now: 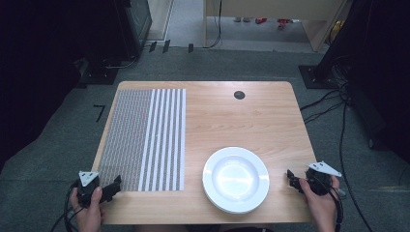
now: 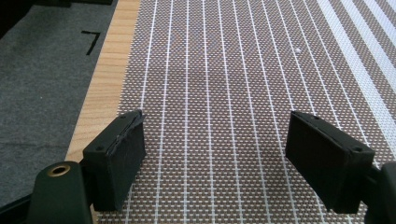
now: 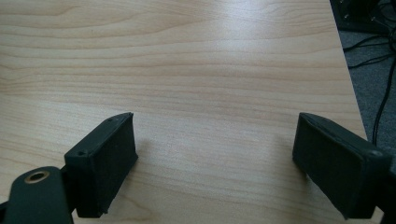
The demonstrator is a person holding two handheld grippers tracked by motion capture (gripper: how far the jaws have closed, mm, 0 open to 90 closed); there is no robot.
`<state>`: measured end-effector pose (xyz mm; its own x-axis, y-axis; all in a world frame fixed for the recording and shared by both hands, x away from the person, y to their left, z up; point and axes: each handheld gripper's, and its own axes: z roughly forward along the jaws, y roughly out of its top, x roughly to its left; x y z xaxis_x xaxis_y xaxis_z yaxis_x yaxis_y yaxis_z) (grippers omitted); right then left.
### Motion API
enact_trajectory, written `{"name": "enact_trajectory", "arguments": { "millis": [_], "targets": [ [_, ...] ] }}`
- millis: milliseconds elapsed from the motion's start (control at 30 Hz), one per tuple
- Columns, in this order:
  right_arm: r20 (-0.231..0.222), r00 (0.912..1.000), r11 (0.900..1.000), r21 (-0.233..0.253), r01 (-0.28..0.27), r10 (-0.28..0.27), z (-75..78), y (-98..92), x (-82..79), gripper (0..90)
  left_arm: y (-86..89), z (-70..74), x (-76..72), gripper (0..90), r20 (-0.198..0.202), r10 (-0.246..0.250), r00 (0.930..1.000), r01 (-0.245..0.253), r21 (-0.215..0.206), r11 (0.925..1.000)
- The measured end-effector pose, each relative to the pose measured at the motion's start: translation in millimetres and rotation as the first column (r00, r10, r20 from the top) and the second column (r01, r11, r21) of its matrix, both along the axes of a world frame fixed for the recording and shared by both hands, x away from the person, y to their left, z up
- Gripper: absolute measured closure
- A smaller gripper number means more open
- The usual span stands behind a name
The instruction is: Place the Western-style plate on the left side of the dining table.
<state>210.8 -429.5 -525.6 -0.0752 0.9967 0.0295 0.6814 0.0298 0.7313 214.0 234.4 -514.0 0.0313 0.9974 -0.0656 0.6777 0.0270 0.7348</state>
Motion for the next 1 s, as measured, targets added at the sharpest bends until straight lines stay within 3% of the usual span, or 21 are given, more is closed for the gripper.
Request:
{"name": "enact_trajectory", "arguments": {
  "millis": [167,500,1000],
  "targets": [
    [0.0,1.0,1.0,0.0,0.0,0.0,0.0,0.0,0.0,13.5,-0.1,0.7,-0.3,20.1,0.0,0.006,1.0,-0.006,-0.004,1.0],
    [-0.001,1.0,1.0,0.001,0.001,-0.001,0.1,0.1,0.0,13.5,-4.6,10.4,-1.3,20.1,0.044,0.026,0.9987,-0.026,-0.016,0.9995],
    [-0.003,1.0,1.0,0.001,0.004,-0.004,-0.2,0.0,0.1,12.8,-50.2,30.0,2.2,20.1,0.085,-0.069,0.994,0.071,-0.021,0.9973]
  ]
}}
